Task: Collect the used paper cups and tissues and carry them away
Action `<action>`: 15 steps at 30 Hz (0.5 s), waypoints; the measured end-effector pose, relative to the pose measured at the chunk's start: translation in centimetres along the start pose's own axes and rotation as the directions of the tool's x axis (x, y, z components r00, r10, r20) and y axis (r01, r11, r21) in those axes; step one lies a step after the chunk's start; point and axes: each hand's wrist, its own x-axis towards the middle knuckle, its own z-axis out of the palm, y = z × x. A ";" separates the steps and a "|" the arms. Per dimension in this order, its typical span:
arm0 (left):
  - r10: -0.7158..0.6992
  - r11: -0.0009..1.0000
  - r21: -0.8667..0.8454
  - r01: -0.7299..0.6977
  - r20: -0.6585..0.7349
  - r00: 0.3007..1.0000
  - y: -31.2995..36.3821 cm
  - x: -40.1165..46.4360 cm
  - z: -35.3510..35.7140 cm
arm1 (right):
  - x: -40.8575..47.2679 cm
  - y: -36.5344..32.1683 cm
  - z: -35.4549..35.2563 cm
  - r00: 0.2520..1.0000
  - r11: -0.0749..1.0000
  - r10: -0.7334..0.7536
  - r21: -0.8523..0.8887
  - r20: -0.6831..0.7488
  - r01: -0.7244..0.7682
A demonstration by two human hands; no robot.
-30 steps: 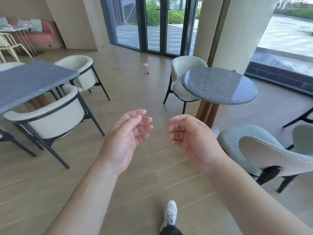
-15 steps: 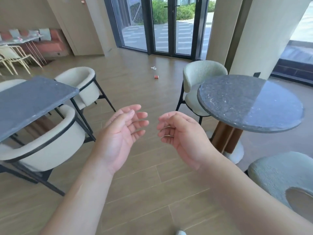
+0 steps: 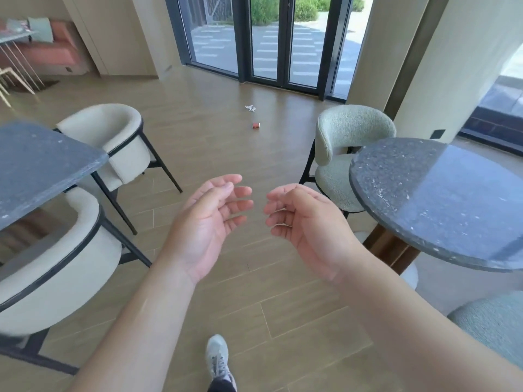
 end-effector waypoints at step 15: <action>-0.009 0.999 -0.035 0.014 0.154 0.988 10.0 27.2 -15.8 | 28.3 -0.9 13.9 0.995 0.996 -0.087 -0.033 -0.056 0.085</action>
